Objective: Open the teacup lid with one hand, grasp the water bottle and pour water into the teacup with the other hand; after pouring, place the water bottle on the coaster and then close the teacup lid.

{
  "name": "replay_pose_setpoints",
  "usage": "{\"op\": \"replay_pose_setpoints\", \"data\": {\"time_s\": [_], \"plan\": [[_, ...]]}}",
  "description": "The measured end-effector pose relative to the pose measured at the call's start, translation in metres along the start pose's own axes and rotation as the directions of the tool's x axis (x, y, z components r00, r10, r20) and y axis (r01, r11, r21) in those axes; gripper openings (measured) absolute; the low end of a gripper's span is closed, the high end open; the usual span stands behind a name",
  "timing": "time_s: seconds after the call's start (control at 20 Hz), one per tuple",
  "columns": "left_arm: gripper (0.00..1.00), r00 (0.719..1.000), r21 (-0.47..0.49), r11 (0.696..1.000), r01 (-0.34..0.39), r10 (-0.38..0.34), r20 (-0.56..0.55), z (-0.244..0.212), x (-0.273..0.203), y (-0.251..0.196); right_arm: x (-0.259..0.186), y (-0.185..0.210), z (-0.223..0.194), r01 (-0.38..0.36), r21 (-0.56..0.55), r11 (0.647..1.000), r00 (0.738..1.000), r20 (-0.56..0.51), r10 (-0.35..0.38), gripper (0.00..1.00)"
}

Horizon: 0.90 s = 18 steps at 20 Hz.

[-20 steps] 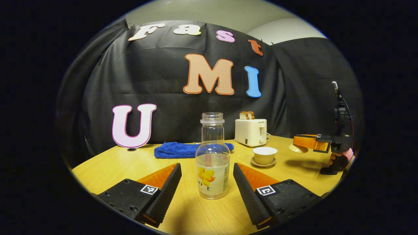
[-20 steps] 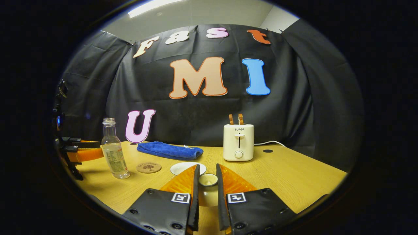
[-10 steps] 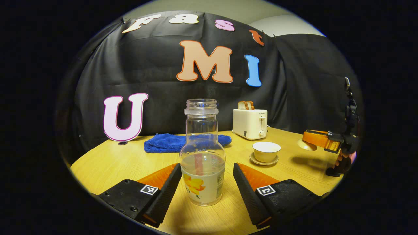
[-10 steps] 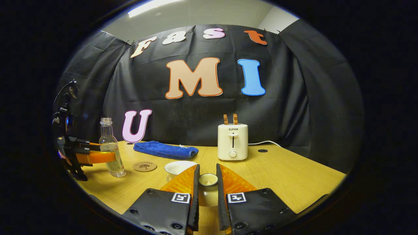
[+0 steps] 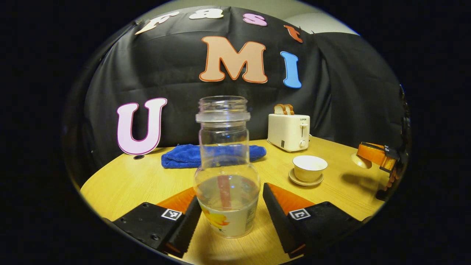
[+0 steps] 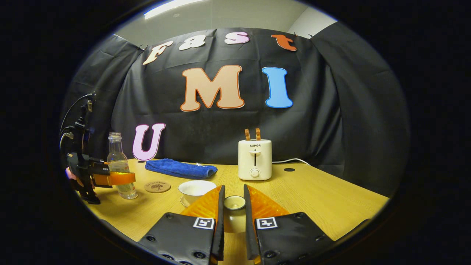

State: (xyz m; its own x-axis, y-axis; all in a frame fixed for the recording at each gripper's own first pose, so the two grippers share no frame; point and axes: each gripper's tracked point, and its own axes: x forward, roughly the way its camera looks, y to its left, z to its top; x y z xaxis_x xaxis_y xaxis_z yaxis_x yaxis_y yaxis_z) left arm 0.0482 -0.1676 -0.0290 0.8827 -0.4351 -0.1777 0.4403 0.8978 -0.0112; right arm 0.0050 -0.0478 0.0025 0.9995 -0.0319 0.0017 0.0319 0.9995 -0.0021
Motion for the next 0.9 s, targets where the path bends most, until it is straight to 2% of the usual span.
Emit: {"op": "replay_pose_setpoints", "data": {"time_s": [0.1,0.3,0.5,0.75,0.9], "plan": [[0.74,1.0,0.002,1.0,-0.01,0.01,-0.002,-0.001,0.001,0.002,-0.001,0.0,0.0,0.002,0.0,1.0,1.0,0.002,-0.002,0.27],[0.71,0.998,0.007,0.998,-0.055,0.055,0.002,0.0,-0.002,0.009,0.0,-0.002,-0.001,0.008,0.0,1.0,1.0,0.0,-0.008,0.27],[0.67,0.998,0.053,0.997,-0.061,0.061,-0.002,-0.002,0.001,0.003,0.0,-0.003,0.0,0.013,0.0,1.0,1.0,0.002,-0.013,0.27],[0.67,0.99,0.251,0.962,-0.112,0.128,-0.051,0.0,0.014,0.006,0.0,-0.01,0.0,0.036,-0.001,0.999,0.999,0.004,-0.036,0.27],[0.66,0.979,0.422,0.896,-0.139,0.189,-0.078,0.0,0.021,0.01,0.001,-0.019,0.0,0.057,-0.002,0.998,0.998,0.004,-0.057,0.27]]}}
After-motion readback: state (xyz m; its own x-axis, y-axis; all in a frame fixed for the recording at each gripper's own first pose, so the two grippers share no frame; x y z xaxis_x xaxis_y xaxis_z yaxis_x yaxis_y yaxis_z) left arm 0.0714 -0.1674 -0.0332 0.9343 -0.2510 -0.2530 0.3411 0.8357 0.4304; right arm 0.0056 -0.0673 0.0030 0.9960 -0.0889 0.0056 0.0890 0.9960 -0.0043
